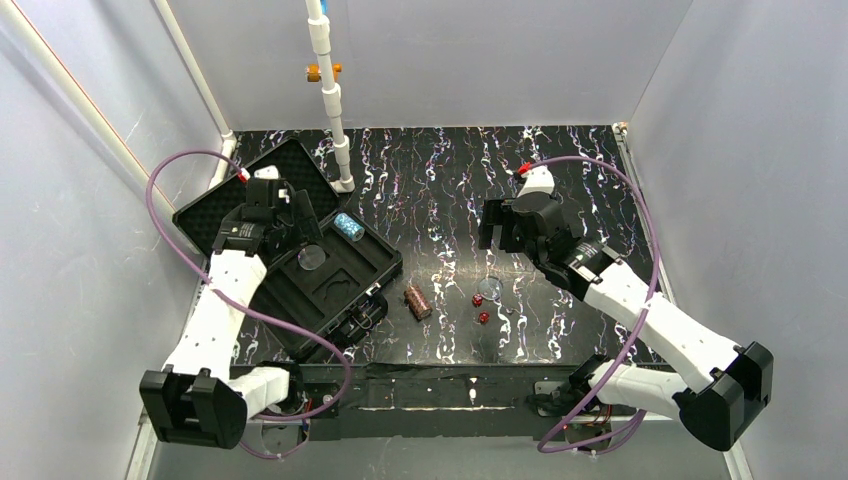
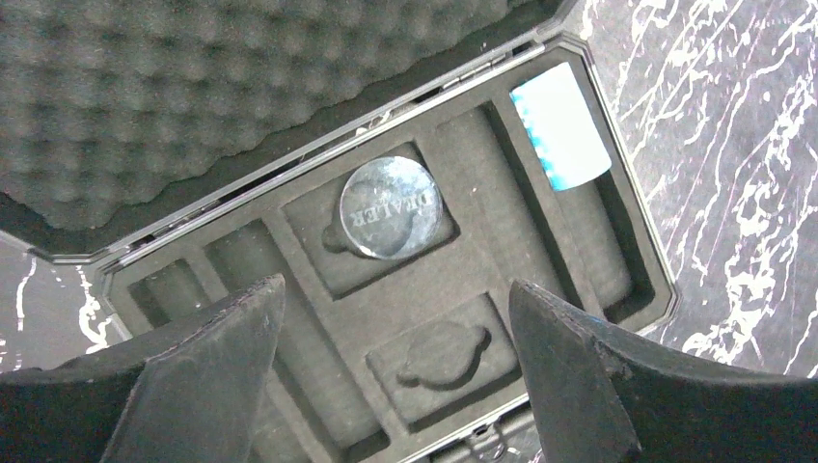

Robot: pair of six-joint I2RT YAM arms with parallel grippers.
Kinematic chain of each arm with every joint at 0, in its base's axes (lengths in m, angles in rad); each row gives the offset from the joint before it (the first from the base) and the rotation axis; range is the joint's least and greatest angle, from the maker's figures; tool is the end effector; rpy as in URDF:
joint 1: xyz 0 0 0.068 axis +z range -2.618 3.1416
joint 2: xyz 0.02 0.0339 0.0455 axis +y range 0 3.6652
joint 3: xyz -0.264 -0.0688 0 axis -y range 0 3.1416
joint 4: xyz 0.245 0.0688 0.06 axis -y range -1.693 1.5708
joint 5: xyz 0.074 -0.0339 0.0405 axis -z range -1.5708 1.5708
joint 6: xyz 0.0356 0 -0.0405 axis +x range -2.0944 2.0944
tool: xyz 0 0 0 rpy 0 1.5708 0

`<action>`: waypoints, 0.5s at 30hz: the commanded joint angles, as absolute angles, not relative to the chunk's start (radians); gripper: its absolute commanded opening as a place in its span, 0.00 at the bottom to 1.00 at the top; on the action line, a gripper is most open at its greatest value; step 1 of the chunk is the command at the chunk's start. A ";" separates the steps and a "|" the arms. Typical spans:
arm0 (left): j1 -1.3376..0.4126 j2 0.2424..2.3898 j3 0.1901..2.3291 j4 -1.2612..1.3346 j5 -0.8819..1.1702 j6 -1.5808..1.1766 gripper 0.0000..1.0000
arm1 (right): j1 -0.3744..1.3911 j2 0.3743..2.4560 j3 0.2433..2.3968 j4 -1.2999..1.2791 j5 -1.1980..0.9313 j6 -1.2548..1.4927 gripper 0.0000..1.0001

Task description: Pack up texas hold em set

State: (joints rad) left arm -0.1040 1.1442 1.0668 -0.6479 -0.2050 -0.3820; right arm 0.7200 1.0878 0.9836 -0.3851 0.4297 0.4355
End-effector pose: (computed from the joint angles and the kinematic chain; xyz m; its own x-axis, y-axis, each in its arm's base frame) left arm 0.2406 -0.0178 0.3225 -0.5936 -0.3050 -0.7447 -0.2922 0.9439 -0.1536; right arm 0.1911 0.1479 0.3315 -0.4566 0.1096 -0.8829 -0.1438 0.9702 0.1948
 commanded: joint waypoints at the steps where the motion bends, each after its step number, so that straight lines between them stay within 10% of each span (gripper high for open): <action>1: -0.103 1.076 1.091 -0.735 -0.177 -0.286 0.95 | 0.718 1.098 0.999 -0.429 0.416 0.468 0.98; 15: -0.106 0.941 0.952 -0.640 0.066 -0.220 0.98 | 0.717 1.163 0.978 -0.631 0.399 0.591 0.98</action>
State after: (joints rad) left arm -0.1040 0.9726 0.9672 -0.6785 -0.0830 -0.2554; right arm 0.7200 1.1591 0.9836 -0.5644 0.4103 0.5339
